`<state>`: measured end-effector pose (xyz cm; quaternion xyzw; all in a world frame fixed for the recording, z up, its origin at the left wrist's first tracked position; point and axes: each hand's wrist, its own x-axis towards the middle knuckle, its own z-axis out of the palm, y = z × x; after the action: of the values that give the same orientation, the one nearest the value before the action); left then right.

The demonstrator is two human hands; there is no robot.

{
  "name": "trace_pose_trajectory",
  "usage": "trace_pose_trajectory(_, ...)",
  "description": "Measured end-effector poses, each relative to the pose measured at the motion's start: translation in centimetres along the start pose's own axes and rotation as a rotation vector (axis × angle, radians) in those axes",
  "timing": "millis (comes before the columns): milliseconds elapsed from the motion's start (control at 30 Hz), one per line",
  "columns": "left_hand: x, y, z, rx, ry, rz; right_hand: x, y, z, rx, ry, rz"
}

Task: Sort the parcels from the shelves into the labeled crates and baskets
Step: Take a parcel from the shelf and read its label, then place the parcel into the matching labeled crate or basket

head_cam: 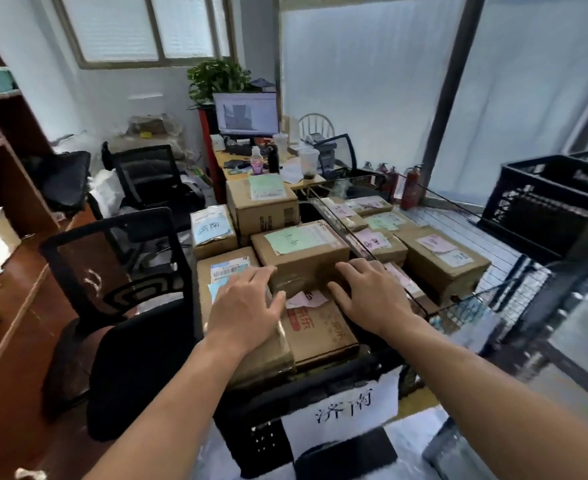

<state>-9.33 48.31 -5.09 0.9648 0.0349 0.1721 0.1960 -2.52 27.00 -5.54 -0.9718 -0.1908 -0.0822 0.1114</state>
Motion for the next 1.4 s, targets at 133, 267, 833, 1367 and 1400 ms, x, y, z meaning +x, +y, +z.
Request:
trace_pose_trajectory(133, 0.2, 1.5, 0.7, -0.009, -0.056, 0.134, -3.7, 1.9, 0.0, -0.048, -0.023, 0.134)
trace_pose_trajectory(267, 0.2, 4.7, 1.7, -0.032, -0.100, 0.239, -7.4, 4.2, -1.2, -0.105, -0.013, 0.220)
trace_pose_trajectory(833, -11.2, 29.1, 9.7, -0.108, -0.381, 0.750, -35.0, 18.1, -9.6, -0.254, 0.000, 0.832)
trace_pose_trajectory(1367, -36.9, 55.7, 15.2, -0.240, -0.664, 1.166, -71.0, 24.8, -17.1, -0.278, -0.016, 1.367)
trace_pose_trajectory(1400, -38.3, 56.9, 15.3, -0.240, -0.679, 1.190, -72.7, 25.0, -17.4, -0.260, -0.013, 1.403)
